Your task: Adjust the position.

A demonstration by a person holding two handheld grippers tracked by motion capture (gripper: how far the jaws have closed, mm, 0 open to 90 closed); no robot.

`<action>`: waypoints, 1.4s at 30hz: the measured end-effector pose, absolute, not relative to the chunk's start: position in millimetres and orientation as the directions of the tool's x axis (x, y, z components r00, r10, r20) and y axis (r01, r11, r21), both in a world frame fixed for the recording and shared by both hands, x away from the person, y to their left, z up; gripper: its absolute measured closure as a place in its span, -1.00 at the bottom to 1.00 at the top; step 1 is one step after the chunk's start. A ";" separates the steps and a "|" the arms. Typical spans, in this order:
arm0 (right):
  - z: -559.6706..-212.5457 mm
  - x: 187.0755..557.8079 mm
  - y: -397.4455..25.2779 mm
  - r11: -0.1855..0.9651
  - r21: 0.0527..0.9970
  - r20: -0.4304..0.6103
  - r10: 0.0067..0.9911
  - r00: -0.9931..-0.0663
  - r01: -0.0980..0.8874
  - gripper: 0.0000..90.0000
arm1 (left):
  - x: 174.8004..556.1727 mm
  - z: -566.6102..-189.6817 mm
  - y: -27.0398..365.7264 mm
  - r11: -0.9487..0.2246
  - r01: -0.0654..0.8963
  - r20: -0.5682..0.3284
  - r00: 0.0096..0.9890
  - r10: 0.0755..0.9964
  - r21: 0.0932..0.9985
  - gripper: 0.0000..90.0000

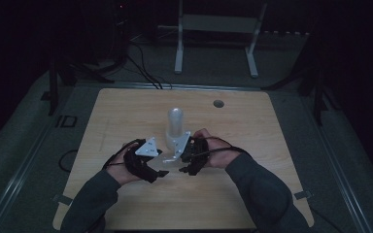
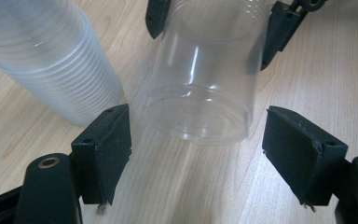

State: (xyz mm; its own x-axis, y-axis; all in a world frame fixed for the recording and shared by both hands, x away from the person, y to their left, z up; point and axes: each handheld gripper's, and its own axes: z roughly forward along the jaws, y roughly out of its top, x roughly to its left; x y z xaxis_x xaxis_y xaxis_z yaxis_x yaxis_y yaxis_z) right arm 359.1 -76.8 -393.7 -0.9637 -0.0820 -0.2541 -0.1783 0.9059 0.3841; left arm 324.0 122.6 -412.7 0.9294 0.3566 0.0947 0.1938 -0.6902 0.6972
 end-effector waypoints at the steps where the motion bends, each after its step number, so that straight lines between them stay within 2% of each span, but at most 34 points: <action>1: -393.9 359.9 -76.4 0.906 0.384 -0.255 -0.080 -0.964 -0.177 -0.32 | 324.1 -411.5 121.1 -0.709 0.190 0.112 0.928 0.356 0.679 -0.47; 12: -394.9 360.2 -73.3 0.916 0.364 -0.261 -0.074 -0.962 -0.169 -0.32 | 325.8 -402.1 115.5 -0.744 0.170 0.144 0.930 0.338 0.646 -0.47; 23: -395.4 358.7 -73.2 0.924 0.344 -0.278 -0.071 -0.958 -0.168 -0.32 | 324.0 -393.9 100.2 -0.811 0.114 0.238 0.924 0.298 0.573 -0.47; 36: -394.6 358.3 -72.8 0.920 0.348 -0.288 -0.081 -0.954 -0.183 -0.32 | 325.9 -397.9 92.5 -0.829 0.106 0.246 0.927 0.282 0.549 -0.45; 42: -393.7 358.1 -72.9 0.920 0.346 -0.295 -0.082 -0.952 -0.187 -0.32 | 326.5 -397.6 90.1 -0.835 0.083 0.254 0.932 0.258 0.544 -0.35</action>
State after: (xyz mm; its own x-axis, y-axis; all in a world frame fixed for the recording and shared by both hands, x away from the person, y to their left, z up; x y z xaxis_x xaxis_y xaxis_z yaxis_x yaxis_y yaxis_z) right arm 358.1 -72.9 -393.7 -0.9520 -0.0824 -0.2946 -0.1866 0.9196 0.3458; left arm 326.5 90.1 -397.6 0.9322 0.2582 0.2537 0.0832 -0.8350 0.5439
